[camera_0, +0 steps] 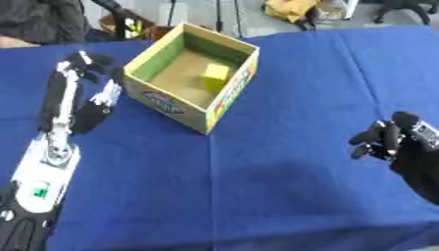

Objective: Pick up objects on the table and place them in the box.

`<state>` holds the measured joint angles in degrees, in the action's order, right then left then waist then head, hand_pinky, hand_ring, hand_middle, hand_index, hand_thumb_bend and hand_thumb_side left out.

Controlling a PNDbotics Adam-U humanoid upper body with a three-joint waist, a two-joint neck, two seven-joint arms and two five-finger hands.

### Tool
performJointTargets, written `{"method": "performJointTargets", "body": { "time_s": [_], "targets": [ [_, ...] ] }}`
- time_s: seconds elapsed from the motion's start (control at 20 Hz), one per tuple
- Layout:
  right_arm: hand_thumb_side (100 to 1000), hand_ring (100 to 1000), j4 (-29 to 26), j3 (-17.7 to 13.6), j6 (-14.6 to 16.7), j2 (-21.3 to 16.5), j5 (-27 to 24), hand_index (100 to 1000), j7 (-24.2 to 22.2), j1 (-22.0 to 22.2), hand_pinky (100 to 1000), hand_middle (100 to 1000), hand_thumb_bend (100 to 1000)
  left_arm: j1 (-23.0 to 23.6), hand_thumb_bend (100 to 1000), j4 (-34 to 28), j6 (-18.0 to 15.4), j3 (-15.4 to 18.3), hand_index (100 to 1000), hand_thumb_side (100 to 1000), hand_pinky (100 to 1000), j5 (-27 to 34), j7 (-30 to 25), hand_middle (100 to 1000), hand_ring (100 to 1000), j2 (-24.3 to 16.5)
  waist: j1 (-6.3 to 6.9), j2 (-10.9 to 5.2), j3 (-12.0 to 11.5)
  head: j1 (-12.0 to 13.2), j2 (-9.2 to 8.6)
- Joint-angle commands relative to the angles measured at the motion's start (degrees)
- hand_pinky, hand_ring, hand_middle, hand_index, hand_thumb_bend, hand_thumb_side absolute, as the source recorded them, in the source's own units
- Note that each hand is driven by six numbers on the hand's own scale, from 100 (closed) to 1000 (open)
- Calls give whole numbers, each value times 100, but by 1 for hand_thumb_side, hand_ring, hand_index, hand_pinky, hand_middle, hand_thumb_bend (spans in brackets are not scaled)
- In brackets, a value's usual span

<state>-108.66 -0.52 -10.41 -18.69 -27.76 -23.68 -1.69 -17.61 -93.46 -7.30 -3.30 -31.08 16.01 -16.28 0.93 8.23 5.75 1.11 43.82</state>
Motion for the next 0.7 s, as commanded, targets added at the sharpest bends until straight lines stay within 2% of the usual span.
{"method": "performJointTargets", "body": {
  "time_s": [0.05, 0.1, 0.2, 0.3, 0.35, 0.4, 0.5, 0.7],
  "targets": [
    [621, 657, -83, -58, 10, -57, -24, 385, 26, -48, 578, 484, 100, 237, 316, -446, 237, 140, 696, 899, 529, 290, -13, 597, 604, 53, -20, -59, -27, -11, 30],
    [622, 657, -81, -48, 7, -60, -31, 385, 18, -43, 578, 484, 100, 586, 313, -642, 231, 150, 693, 905, 526, 663, -4, 594, 601, 62, -21, -78, -31, 4, 30],
    [623, 657, -77, -43, 5, -58, -45, 386, 13, -34, 578, 484, 100, 1067, 308, -1003, 203, 239, 688, 912, 521, 2128, -56, 588, 596, -37, -20, -97, -37, 13, 30],
    [625, 657, -73, -49, 8, -49, -53, 386, 19, -31, 578, 485, 100, 1300, 311, -1138, 185, 440, 683, 923, 520, 3597, -258, 585, 594, -130, -20, -92, -53, 3, 30],
    [621, 657, -73, -51, 10, -47, -53, 386, 20, -29, 578, 485, 100, 1366, 253, -1151, 175, 526, 681, 876, 520, 4040, -371, 583, 593, -146, -20, -88, -60, -3, 30],
    [627, 657, -74, -56, 14, -47, -52, 386, 24, -28, 578, 485, 100, 1415, 309, -1140, 169, 589, 679, 930, 519, 4324, -472, 579, 588, -131, -19, -81, -67, -5, 30],
    [629, 656, -78, -69, 26, -43, -55, 386, 39, -31, 577, 484, 100, 1456, 312, -1100, 145, 668, 680, 931, 518, 4597, -624, 573, 581, -67, -16, -67, -75, -7, 30],
    [629, 655, -78, -76, 42, -27, -82, 386, 67, -46, 576, 483, 100, 1465, 312, -987, 113, 729, 679, 914, 518, 4735, -723, 571, 580, 167, -16, -46, -93, -11, 30]
  ]
}}
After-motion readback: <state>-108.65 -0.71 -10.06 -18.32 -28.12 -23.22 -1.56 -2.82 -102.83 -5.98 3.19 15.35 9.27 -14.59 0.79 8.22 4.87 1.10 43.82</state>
